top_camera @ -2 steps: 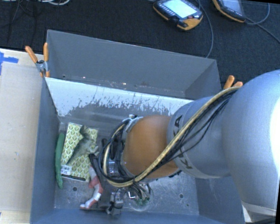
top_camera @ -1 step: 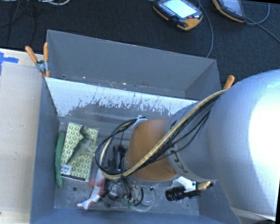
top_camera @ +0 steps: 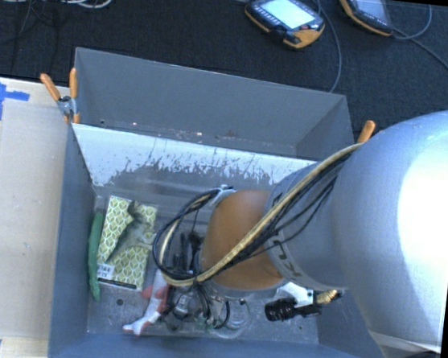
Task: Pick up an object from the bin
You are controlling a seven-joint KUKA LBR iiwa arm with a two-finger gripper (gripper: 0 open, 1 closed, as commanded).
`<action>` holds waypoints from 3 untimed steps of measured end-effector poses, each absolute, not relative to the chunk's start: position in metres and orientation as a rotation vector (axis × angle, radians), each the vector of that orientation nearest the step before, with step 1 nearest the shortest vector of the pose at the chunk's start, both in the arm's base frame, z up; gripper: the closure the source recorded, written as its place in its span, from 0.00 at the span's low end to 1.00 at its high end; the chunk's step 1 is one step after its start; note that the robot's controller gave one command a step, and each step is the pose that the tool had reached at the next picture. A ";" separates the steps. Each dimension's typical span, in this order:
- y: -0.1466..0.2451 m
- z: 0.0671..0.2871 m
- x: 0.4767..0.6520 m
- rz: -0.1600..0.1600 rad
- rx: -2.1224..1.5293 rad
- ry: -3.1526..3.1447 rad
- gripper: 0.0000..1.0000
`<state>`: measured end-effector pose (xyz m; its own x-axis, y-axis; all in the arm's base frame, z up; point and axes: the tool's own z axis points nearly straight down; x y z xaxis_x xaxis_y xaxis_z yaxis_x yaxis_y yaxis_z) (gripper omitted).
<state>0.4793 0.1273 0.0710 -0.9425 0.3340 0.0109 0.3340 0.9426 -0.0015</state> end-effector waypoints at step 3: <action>0.127 0.106 0.479 0.000 -0.529 -3.087 1.00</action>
Offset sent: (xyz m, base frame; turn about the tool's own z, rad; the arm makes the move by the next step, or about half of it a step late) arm -0.0001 -0.0001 0.0442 0.0000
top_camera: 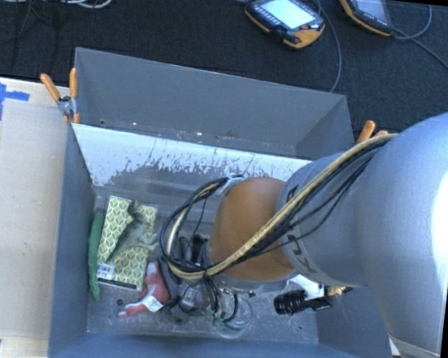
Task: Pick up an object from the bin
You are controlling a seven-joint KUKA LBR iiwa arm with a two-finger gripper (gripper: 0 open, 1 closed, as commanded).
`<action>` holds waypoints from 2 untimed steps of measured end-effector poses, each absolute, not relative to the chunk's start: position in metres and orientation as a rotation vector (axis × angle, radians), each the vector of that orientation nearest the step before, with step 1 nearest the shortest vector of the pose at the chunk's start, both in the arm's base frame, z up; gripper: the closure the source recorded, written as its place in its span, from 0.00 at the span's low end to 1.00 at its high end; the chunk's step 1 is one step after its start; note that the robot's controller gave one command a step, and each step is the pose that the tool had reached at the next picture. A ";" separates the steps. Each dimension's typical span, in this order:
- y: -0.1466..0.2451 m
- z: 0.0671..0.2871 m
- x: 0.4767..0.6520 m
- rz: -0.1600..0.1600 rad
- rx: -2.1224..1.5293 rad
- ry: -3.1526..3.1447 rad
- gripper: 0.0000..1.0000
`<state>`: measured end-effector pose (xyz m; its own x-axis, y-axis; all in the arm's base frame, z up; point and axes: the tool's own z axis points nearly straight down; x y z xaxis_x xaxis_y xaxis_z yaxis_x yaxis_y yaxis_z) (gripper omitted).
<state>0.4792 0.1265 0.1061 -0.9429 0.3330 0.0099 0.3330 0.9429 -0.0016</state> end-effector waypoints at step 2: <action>0.126 0.114 0.479 0.001 -0.528 -3.085 1.00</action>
Offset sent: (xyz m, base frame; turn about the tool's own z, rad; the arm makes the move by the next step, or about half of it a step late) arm 0.0000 -0.0001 0.0231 0.0000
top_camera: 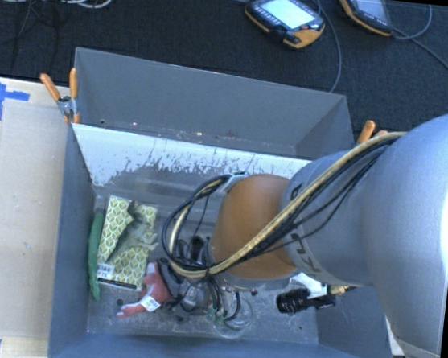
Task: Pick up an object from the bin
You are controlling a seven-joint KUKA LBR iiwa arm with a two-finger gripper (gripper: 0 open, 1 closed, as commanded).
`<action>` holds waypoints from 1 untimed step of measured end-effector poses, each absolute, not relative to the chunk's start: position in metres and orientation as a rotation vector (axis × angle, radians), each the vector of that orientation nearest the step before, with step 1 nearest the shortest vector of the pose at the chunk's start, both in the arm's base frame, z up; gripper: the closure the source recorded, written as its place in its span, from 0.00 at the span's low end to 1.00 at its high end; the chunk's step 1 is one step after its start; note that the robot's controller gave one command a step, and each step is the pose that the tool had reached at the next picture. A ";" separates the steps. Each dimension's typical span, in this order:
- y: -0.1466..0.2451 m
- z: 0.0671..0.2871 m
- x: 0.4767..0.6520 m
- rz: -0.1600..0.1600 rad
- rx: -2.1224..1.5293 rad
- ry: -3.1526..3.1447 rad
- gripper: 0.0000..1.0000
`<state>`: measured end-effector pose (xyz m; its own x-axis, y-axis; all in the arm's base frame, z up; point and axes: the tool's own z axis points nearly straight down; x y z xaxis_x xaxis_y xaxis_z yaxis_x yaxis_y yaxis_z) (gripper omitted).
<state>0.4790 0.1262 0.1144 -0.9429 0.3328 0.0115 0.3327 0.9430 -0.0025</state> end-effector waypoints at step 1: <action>0.126 0.125 0.477 0.006 -0.527 -3.078 1.00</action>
Offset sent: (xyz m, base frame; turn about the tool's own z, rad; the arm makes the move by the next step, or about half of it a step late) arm 0.0000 -0.0001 0.0287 0.0000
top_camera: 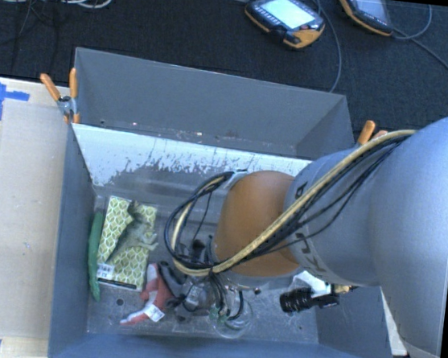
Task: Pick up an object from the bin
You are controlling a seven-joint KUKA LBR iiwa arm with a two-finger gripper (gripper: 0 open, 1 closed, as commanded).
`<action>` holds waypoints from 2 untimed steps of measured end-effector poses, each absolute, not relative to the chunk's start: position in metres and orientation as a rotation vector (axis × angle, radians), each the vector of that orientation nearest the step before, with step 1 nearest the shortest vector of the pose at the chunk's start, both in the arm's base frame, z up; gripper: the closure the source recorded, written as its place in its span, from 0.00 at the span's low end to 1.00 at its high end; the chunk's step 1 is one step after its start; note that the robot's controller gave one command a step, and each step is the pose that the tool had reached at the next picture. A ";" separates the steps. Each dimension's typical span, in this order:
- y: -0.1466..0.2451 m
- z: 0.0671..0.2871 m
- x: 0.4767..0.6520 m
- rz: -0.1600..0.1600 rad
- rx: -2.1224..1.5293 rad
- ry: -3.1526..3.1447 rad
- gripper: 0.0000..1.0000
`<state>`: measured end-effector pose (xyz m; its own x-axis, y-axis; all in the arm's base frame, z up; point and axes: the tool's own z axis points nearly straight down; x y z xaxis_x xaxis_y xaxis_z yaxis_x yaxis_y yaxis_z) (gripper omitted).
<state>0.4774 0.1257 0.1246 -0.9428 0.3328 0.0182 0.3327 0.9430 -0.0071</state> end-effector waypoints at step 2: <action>0.126 0.167 0.479 0.002 -0.527 -3.085 1.00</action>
Offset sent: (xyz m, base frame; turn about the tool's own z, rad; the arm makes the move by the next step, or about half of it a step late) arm 0.0000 0.0000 0.0264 0.0000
